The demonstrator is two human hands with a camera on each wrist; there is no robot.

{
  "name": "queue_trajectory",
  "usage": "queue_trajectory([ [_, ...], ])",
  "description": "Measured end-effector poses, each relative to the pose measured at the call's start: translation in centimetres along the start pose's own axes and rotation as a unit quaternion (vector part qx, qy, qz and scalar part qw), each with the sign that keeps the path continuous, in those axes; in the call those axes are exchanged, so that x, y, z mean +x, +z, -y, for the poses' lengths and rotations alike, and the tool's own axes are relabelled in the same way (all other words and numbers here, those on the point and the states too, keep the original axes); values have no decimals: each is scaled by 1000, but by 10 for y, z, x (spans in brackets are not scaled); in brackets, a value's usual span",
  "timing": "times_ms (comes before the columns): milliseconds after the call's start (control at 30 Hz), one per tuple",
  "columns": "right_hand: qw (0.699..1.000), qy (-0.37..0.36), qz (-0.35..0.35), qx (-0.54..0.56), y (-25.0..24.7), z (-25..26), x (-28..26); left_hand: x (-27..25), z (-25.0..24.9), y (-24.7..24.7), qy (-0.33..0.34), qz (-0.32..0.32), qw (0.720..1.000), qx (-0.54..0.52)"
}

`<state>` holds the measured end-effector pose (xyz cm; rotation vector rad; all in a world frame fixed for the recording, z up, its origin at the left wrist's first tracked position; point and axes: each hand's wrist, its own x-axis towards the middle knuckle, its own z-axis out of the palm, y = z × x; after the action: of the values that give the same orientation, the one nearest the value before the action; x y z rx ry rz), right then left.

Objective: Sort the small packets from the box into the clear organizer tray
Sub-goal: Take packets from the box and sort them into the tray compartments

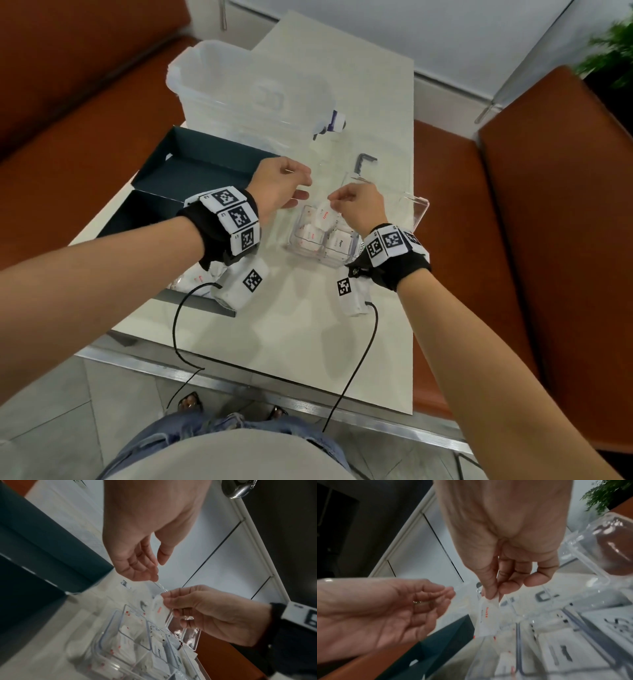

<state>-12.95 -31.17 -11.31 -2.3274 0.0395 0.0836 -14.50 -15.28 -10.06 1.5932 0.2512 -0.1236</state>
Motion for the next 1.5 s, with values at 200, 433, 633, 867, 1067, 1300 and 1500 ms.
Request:
queue_trajectory([
  [200,994,14,35,-105,29,-1,1,-3,6,-22,-6,-10,1000,-3],
  [433,971,-38,39,-234,45,-8,-1,-4,11,-38,-4,-19,1000,-1],
  [633,924,-36,89,-370,51,1,-2,-5,9,-47,1,-18,1000,-5],
  [867,918,-10,109,-380,50,11,-2,-8,8,-62,-2,2,1000,-2],
  [1067,970,-119,20,-212,32,50,-9,-16,-2,-106,23,29,998,46],
  [1300,942,-204,210,-161,88,117,-27,-25,15,-193,65,7,970,236],
  [1500,855,-235,335,-320,159,136,-35,-28,46,-243,-9,-13,899,438],
])
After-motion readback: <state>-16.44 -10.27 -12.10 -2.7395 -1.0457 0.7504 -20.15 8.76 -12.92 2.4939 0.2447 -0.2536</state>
